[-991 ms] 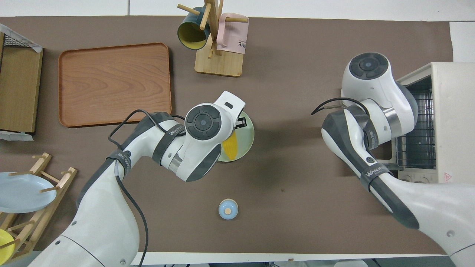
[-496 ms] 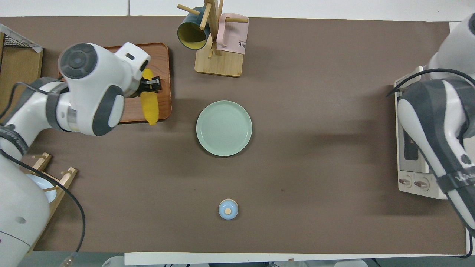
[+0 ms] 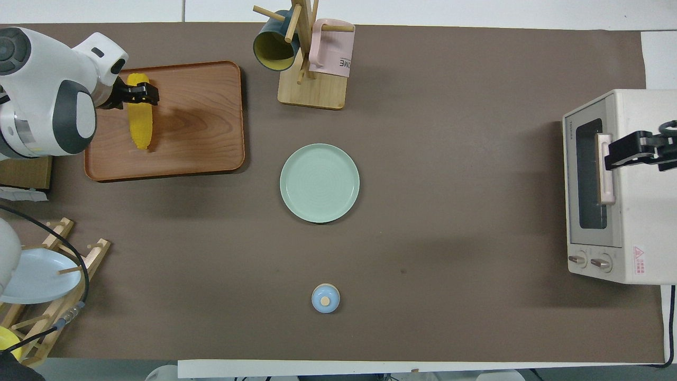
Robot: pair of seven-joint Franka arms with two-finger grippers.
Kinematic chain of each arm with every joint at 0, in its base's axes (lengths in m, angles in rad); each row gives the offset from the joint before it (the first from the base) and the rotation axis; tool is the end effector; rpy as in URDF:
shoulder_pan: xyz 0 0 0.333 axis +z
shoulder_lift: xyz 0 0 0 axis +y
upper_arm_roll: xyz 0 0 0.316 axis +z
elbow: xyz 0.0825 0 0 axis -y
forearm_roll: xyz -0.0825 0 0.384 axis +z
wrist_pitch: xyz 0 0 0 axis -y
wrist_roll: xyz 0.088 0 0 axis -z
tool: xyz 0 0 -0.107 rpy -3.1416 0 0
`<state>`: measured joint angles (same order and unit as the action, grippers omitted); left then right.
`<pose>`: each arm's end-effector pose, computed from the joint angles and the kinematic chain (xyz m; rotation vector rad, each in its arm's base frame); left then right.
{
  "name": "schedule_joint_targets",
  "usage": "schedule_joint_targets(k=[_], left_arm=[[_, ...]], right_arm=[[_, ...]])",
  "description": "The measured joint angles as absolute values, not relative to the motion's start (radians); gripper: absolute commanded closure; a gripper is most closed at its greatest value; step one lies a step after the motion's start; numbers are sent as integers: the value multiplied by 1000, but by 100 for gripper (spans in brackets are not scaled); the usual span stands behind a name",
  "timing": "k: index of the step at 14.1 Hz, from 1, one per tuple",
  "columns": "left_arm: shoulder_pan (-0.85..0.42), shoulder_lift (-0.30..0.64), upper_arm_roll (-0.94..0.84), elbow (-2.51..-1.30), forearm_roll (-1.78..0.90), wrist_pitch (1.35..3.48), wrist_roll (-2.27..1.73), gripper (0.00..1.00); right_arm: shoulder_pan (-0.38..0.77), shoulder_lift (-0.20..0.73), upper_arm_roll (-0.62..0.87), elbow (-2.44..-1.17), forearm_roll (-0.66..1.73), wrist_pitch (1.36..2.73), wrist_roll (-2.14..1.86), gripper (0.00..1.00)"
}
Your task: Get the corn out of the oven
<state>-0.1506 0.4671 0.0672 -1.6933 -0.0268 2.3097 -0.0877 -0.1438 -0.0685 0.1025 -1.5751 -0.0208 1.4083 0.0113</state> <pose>0.6811 -0.0626 0.3409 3.1283 0.0178 0.2361 0.5153 -0.0217 0.6456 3.1104 -0.0864 -0.1542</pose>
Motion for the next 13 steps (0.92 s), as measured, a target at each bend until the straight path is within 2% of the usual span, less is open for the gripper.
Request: schedule_joint_targets(k=[2,4,10,13], left_arm=[[-142,445,70,-1684,-27,2271,-88,0],[-120,383,71,-1669,-27,2130,-87,0],[-100,60,55,-1612,-27,1629,-29,0],[-100,-38,51,-1587,-27,1500,13,0]], right_arm=[[-146,-76,95,-1577,-20,1376,11,0],[-151,-75,93,-1611,-20,1409,11,0],[-152,-82,91,-1644,-20,1451,11,0],[-152,-83,91,-1645,-20,1451,11,0]])
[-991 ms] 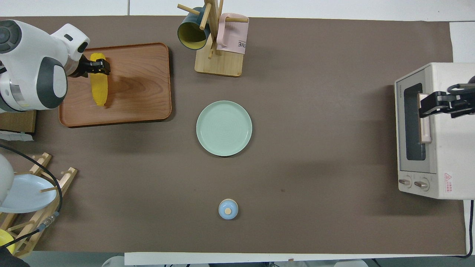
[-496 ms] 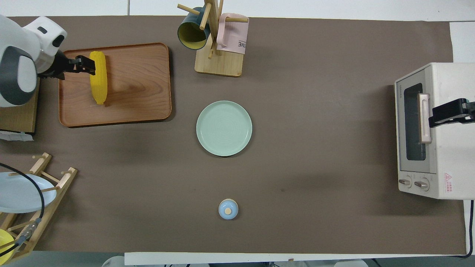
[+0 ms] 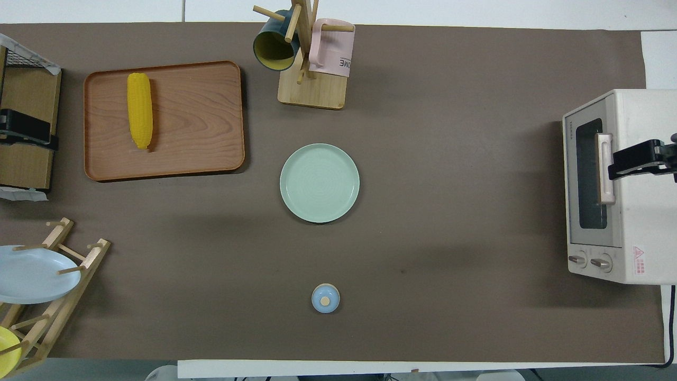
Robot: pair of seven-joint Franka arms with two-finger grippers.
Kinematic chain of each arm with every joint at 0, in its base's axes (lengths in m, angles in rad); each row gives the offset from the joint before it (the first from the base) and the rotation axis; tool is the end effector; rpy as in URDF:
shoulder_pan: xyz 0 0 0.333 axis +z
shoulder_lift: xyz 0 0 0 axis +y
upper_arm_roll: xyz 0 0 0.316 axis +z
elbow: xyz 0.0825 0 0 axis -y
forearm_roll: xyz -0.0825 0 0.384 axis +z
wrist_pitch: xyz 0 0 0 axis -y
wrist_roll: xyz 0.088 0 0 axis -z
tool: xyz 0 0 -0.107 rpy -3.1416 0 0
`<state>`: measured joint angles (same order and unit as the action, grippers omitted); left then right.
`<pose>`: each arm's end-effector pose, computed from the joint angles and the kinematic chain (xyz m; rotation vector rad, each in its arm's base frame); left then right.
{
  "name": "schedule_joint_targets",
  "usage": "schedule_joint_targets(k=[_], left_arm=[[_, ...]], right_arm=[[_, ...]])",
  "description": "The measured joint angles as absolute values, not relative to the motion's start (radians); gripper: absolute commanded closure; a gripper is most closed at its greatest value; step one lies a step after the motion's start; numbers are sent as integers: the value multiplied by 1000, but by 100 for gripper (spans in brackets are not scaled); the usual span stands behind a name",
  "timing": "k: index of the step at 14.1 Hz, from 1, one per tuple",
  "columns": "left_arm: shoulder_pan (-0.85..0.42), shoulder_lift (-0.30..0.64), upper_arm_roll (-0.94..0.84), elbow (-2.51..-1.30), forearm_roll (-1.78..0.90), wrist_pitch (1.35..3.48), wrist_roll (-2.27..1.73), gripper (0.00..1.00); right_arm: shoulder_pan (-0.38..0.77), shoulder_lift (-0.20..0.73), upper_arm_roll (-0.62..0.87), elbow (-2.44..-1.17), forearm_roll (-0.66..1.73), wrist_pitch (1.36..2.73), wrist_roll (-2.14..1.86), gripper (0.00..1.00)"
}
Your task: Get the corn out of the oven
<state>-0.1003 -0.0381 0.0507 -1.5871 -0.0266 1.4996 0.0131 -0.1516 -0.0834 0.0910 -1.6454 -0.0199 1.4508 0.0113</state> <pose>0.5344 -0.0290 0.6316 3.1114 -0.0996 -0.0778 0.5139 -0.0315 0.6244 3.1099 -0.1150 -0.1747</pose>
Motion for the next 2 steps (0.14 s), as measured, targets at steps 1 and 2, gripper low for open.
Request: schedule_joint_targets(k=[1,2], left_arm=[[-100,-48,53,-1574,-27,1469,35,0],[-99,-50,57,-1562,-27,1449,55,0]], right_arm=[[-152,-83,91,-1646,-20,1451,11,0],[-152,-83,91,-1646,-20,1451,11,0]])
